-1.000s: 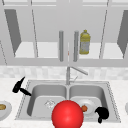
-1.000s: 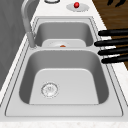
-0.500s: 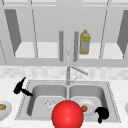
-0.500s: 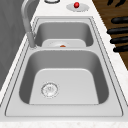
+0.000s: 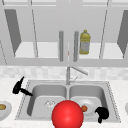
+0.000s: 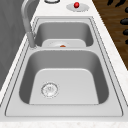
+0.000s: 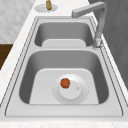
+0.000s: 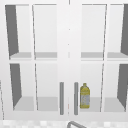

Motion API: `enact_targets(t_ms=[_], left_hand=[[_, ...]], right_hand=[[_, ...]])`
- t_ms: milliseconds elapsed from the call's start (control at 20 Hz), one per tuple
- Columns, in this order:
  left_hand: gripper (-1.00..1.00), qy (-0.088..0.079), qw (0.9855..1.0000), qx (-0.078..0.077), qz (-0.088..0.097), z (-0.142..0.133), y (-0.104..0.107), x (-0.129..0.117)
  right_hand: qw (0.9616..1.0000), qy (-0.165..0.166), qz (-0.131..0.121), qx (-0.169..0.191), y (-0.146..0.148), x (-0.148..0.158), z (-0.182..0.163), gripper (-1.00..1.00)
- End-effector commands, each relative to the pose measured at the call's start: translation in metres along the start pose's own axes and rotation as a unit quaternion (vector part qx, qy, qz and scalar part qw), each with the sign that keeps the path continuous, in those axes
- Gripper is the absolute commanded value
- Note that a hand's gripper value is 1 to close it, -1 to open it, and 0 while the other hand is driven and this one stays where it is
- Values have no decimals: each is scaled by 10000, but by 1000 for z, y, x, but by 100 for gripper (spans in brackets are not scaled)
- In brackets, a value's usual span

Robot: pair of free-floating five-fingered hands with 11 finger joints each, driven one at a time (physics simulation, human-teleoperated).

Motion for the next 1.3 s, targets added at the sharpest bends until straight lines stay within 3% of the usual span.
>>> enact_targets(t_ms=[0, 200, 250, 300, 450, 550, 650, 700, 850, 1250], left_hand=[[-100, 221, 9972, 652, -281, -6, 4, 7], [-100, 169, 9972, 692, -246, -11, 2, 8], [-100, 59, 9997, 232, -38, -16, -3, 8], [-100, 54, 10000, 65, -51, -10, 1, 8], [-100, -9, 10000, 69, -62, -11, -2, 15], [-100, 51, 9995, 92, -305, -20, -14, 25], [-100, 133, 9982, 259, -516, -21, -11, 31], [-100, 93, 9977, 351, -567, -26, -10, 33], [-100, 177, 9961, 573, -643, -32, -4, 36], [-100, 257, 9922, 716, -990, -53, 8, 50]], right_hand=[[10000, 0, 0, 0, 0, 0, 0, 0], [10000, 0, 0, 0, 0, 0, 0, 0], [10000, 0, 0, 0, 0, 0, 0, 0], [10000, 0, 0, 0, 0, 0, 0, 0], [10000, 0, 0, 0, 0, 0, 0, 0], [10000, 0, 0, 0, 0, 0, 0, 0], [10000, 0, 0, 0, 0, 0, 0, 0], [10000, 0, 0, 0, 0, 0, 0, 0], [10000, 0, 0, 0, 0, 0, 0, 0], [10000, 0, 0, 0, 0, 0, 0, 0]])
